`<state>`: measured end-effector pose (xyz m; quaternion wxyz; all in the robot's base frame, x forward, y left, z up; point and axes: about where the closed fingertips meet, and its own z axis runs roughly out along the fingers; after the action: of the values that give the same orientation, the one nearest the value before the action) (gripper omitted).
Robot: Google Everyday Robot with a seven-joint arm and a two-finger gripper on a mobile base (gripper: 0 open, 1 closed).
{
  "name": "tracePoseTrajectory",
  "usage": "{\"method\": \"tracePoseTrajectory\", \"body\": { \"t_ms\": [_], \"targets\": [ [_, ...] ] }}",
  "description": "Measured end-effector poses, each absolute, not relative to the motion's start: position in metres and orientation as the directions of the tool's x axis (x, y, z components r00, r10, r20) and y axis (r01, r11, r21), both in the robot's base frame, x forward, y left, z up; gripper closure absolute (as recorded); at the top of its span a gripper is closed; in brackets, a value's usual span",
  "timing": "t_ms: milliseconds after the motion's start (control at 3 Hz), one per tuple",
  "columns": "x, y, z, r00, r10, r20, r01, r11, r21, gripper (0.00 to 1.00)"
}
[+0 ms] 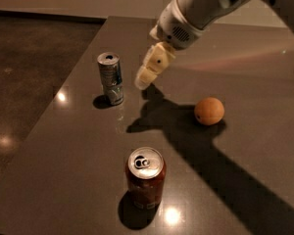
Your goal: Move redbull can near coke can
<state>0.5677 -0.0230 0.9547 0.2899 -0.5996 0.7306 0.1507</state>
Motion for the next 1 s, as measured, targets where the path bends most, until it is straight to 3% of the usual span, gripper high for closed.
{"method": "tracePoseTrajectory", "body": {
  "t_ms": [667,1000],
  "targets": [
    [0.573,0.042,0.932,-0.039,-0.769,-0.638,-0.988,0.125,-0.09,0.0],
    [0.574,0.063,0.927,-0.013,-0.766,-0.642,-0.993,0.083,-0.079,0.08]
  ]
}}
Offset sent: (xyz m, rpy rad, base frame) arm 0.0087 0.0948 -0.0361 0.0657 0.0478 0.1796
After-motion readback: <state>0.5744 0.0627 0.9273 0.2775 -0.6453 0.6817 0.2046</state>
